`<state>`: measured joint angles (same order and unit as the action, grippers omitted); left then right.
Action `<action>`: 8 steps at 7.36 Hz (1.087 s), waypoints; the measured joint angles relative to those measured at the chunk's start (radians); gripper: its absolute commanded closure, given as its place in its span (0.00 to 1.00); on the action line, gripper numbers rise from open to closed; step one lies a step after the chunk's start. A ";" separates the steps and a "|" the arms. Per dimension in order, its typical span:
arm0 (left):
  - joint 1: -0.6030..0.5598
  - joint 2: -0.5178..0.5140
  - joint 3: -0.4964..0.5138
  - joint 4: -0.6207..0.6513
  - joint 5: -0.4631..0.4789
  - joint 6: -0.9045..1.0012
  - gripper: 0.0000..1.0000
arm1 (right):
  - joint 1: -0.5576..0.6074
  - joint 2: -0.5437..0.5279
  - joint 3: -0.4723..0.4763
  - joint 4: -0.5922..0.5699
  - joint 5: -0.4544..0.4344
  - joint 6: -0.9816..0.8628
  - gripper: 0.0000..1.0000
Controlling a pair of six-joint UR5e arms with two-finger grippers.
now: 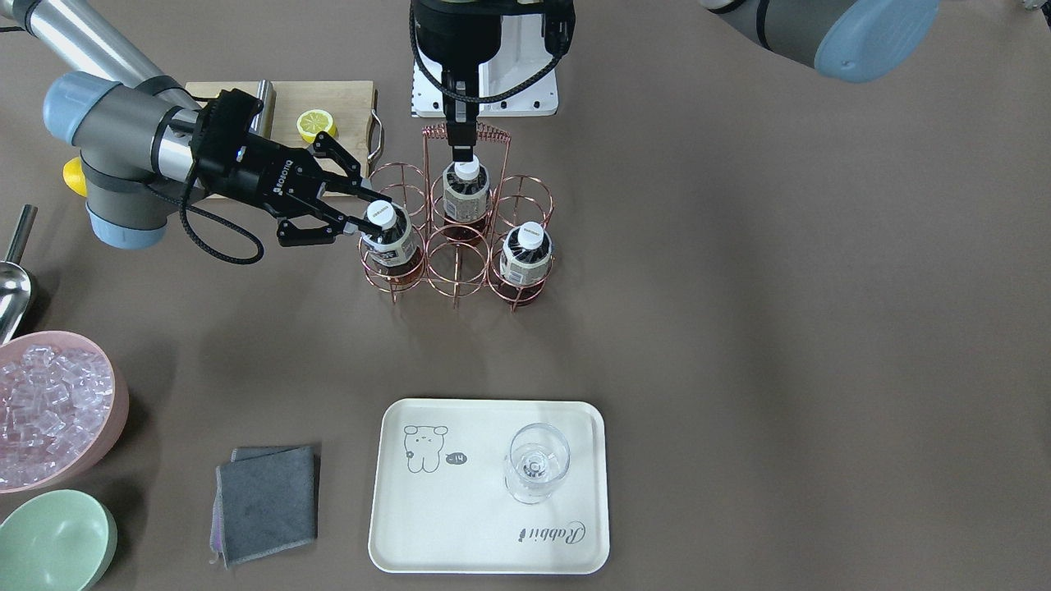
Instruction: Take tea from basket to plate
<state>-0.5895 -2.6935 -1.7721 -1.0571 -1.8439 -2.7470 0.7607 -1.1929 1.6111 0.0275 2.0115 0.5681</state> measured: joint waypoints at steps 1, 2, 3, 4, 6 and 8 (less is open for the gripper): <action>0.000 0.002 0.000 0.000 0.000 0.000 1.00 | 0.016 -0.004 0.076 -0.081 0.007 0.001 1.00; 0.000 0.003 0.001 0.001 0.000 0.000 1.00 | 0.045 -0.004 0.141 -0.153 0.017 0.004 1.00; -0.001 0.003 0.004 0.005 0.001 0.000 1.00 | 0.090 0.001 0.173 -0.193 0.034 0.016 1.00; -0.003 0.001 0.008 0.009 0.001 0.000 1.00 | 0.146 0.007 0.188 -0.215 0.056 0.030 1.00; -0.017 -0.002 0.015 0.012 0.000 0.000 1.00 | 0.229 0.029 0.186 -0.250 0.071 0.033 1.00; -0.060 -0.004 0.010 0.015 -0.006 0.004 1.00 | 0.259 0.099 0.126 -0.293 0.021 0.026 1.00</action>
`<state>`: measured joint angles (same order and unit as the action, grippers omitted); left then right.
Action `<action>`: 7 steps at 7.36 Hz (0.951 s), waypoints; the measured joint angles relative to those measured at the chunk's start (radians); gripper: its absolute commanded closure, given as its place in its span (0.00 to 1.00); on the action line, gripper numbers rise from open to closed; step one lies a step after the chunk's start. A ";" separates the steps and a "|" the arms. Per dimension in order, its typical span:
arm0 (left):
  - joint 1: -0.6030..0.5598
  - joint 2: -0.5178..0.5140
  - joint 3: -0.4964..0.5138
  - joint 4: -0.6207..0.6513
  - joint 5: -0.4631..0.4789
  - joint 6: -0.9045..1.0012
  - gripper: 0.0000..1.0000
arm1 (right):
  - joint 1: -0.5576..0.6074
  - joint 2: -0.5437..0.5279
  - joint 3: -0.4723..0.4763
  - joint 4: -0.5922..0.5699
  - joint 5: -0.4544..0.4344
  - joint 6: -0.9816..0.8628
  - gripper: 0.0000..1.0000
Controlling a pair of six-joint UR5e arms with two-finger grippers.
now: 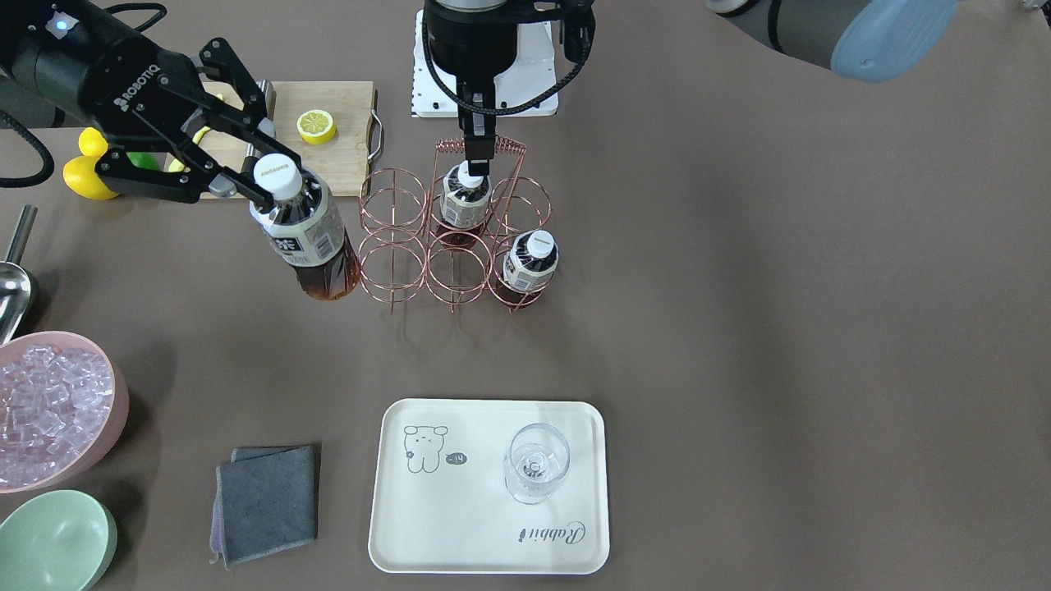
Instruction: Take tea from basket to plate
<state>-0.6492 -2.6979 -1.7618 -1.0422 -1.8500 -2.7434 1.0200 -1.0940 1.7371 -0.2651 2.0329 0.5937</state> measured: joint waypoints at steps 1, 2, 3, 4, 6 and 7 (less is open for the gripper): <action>-0.044 0.000 -0.005 0.007 -0.017 0.007 1.00 | 0.001 0.054 -0.066 -0.008 -0.046 -0.001 1.00; -0.102 0.006 -0.016 0.022 -0.042 0.024 1.00 | -0.005 0.124 -0.156 -0.009 -0.100 -0.003 1.00; -0.169 0.027 -0.040 0.034 -0.093 0.060 1.00 | -0.028 0.189 -0.241 -0.008 -0.169 -0.011 1.00; -0.228 0.063 -0.070 0.041 -0.146 0.100 1.00 | -0.071 0.233 -0.308 0.000 -0.260 -0.024 1.00; -0.286 0.135 -0.116 0.057 -0.195 0.210 1.00 | -0.149 0.280 -0.473 0.131 -0.414 -0.045 1.00; -0.306 0.173 -0.125 0.062 -0.200 0.269 1.00 | -0.163 0.285 -0.557 0.218 -0.448 -0.048 1.00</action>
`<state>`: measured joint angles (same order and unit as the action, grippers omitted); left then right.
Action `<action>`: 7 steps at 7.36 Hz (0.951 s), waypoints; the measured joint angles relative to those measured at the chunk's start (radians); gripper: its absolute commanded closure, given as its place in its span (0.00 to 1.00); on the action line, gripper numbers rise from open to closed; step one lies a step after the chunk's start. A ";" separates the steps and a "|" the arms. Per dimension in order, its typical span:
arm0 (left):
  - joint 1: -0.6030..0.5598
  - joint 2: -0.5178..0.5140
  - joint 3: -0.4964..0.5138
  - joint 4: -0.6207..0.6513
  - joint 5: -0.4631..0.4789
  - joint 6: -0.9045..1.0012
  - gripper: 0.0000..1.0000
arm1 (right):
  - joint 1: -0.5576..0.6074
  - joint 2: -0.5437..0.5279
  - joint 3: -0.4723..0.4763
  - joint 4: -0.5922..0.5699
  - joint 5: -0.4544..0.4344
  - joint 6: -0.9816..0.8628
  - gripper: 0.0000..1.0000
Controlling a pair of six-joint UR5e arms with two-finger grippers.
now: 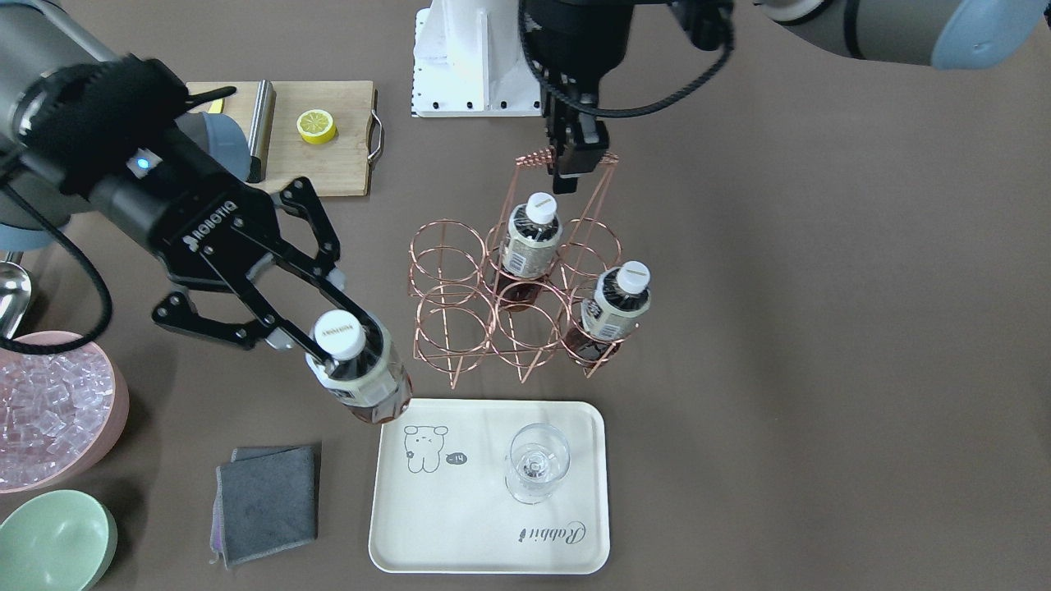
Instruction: Take tea from basket to plate
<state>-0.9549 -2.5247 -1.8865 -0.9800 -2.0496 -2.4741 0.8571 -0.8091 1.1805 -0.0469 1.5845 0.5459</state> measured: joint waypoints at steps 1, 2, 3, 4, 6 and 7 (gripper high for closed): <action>-0.044 0.044 -0.007 0.002 -0.004 0.073 1.00 | -0.010 0.001 -0.059 0.057 -0.021 -0.005 1.00; -0.106 0.099 -0.017 0.001 -0.017 0.144 1.00 | -0.031 0.000 -0.092 0.086 -0.048 -0.029 1.00; -0.175 0.152 -0.017 -0.001 -0.038 0.226 1.00 | -0.062 -0.001 -0.114 0.107 -0.085 -0.049 1.00; -0.239 0.212 -0.009 -0.013 -0.053 0.309 1.00 | -0.092 -0.003 -0.138 0.138 -0.117 -0.060 1.00; -0.360 0.325 0.087 -0.115 -0.062 0.481 1.00 | -0.127 -0.009 -0.179 0.193 -0.144 -0.078 1.00; -0.411 0.356 0.181 -0.190 -0.062 0.537 1.00 | -0.137 -0.009 -0.187 0.203 -0.153 -0.082 1.00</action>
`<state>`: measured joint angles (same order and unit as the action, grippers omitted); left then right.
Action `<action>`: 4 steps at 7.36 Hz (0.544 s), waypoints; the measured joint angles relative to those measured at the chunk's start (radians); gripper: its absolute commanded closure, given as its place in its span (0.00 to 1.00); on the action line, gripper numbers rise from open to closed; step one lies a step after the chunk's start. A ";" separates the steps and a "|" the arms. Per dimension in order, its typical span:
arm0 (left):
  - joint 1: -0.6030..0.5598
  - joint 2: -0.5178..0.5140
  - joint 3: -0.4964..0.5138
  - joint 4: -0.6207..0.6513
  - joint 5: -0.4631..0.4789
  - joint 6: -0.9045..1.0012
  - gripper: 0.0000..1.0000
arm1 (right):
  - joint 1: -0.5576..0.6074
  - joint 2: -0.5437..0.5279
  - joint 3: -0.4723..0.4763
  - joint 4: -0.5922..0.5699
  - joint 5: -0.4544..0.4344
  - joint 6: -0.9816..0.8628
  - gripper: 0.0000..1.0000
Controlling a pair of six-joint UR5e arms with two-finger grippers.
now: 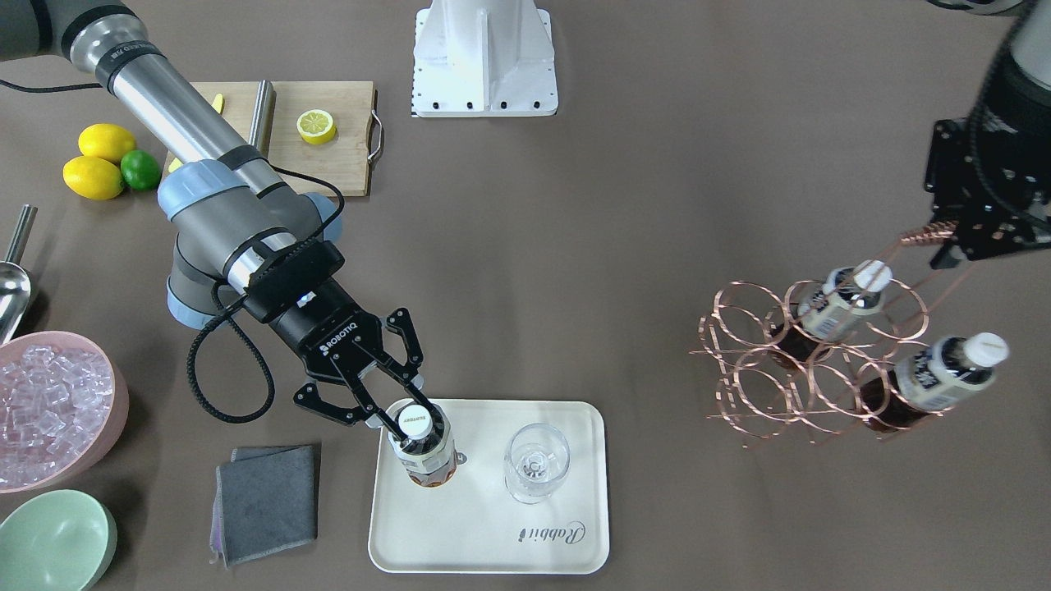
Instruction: Take tea from basket to plate
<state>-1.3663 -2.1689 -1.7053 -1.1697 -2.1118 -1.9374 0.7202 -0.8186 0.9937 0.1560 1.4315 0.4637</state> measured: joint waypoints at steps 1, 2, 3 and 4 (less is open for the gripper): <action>-0.040 0.007 0.099 -0.063 0.001 0.054 1.00 | -0.006 -0.001 -0.004 0.004 -0.005 -0.001 1.00; -0.070 -0.006 0.192 -0.117 0.003 0.094 1.00 | -0.009 -0.002 -0.004 0.008 -0.007 -0.002 1.00; -0.086 -0.027 0.272 -0.161 0.007 0.114 1.00 | -0.011 -0.008 -0.005 0.014 -0.008 -0.002 1.00; -0.095 -0.039 0.321 -0.190 0.015 0.123 1.00 | -0.014 -0.013 -0.005 0.018 -0.009 -0.002 1.00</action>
<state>-1.4618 -2.2074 -1.3841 -1.3596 -2.0967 -1.8146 0.7063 -0.8317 0.9882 0.1737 1.4224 0.4618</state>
